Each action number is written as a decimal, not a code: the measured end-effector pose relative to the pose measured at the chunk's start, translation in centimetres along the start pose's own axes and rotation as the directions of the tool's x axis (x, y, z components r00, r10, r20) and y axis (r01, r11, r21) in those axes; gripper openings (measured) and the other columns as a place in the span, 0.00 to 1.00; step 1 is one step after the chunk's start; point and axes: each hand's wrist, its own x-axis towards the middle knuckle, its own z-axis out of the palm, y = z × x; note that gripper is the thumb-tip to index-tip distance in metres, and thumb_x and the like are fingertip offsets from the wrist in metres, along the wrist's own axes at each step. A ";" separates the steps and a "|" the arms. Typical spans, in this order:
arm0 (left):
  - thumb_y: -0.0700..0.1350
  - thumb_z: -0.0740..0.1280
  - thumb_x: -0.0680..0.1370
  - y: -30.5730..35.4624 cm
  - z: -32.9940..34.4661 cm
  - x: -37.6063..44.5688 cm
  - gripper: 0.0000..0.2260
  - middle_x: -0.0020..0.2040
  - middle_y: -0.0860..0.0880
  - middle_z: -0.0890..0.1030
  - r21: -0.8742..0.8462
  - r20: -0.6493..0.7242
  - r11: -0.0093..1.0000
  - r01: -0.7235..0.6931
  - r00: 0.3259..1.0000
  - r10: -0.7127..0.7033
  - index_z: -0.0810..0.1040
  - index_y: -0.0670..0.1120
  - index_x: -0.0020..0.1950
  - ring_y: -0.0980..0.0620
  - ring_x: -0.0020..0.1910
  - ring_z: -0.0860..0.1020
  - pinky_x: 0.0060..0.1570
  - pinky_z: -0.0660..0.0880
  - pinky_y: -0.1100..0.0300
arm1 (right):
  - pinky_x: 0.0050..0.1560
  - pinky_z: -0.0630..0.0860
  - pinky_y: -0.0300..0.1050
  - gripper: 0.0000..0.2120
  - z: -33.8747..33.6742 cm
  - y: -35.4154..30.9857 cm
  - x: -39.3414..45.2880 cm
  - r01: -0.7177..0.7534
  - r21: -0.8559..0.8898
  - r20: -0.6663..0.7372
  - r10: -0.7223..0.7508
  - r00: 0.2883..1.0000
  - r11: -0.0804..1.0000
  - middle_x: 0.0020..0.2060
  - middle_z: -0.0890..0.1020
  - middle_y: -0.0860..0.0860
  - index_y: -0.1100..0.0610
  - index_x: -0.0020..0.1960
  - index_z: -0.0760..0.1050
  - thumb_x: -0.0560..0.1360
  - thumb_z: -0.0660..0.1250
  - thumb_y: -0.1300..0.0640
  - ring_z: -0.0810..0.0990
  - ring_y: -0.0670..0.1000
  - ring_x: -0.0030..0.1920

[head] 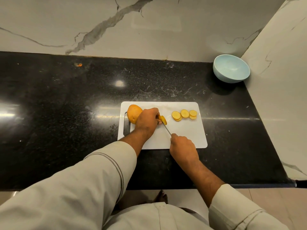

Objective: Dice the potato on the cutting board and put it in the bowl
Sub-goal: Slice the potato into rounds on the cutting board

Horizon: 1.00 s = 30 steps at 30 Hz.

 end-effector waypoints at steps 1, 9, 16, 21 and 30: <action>0.40 0.69 0.76 0.0 0.0 0.0 0.04 0.47 0.45 0.82 0.001 -0.008 1.000 -0.003 1.000 0.004 0.78 0.44 0.50 0.47 0.46 0.78 0.49 0.78 0.52 | 0.42 0.74 0.42 0.09 0.0 0.1 0.0 -0.014 0.004 -0.020 0.014 1.000 1.000 0.47 0.80 0.52 0.55 0.58 0.71 0.81 0.58 0.53 0.73 0.47 0.37; 0.38 0.69 0.76 -0.3 0.6 -0.1 0.08 0.49 0.46 0.83 -0.008 -0.039 1.000 0.025 0.999 -0.025 0.81 0.44 0.54 0.52 0.43 0.76 0.43 0.71 0.61 | 0.42 0.79 0.46 0.11 -0.7 0.0 0.8 -0.121 0.208 -0.194 0.162 0.968 0.971 0.43 0.82 0.54 0.58 0.52 0.76 0.81 0.56 0.55 0.79 0.52 0.40; 0.34 0.68 0.75 -0.9 0.9 -0.4 0.09 0.44 0.48 0.83 -0.130 -0.063 0.990 0.044 0.997 -0.053 0.83 0.46 0.49 0.51 0.41 0.79 0.45 0.76 0.61 | 0.41 0.79 0.47 0.12 -0.8 -1.9 0.7 -0.018 0.215 -0.254 0.074 0.964 0.977 0.42 0.81 0.52 0.56 0.53 0.75 0.82 0.54 0.53 0.79 0.51 0.39; 0.32 0.68 0.72 -0.9 1.0 -1.1 0.08 0.42 0.48 0.81 -0.154 -0.102 0.988 0.014 0.994 -0.030 0.79 0.45 0.44 0.51 0.42 0.77 0.41 0.75 0.59 | 0.36 0.73 0.45 0.11 -0.9 -2.8 1.4 0.007 0.149 -0.251 0.031 0.967 0.989 0.42 0.81 0.53 0.56 0.53 0.73 0.82 0.54 0.54 0.79 0.53 0.39; 0.32 0.64 0.73 -0.7 0.7 -0.9 0.09 0.41 0.47 0.81 -0.114 -0.058 0.993 0.002 0.998 -0.009 0.80 0.44 0.44 0.50 0.42 0.77 0.41 0.73 0.60 | 0.32 0.69 0.45 0.09 -0.6 -3.0 2.3 0.024 0.094 -0.228 -0.002 0.974 0.995 0.42 0.81 0.54 0.57 0.55 0.72 0.81 0.54 0.57 0.79 0.54 0.38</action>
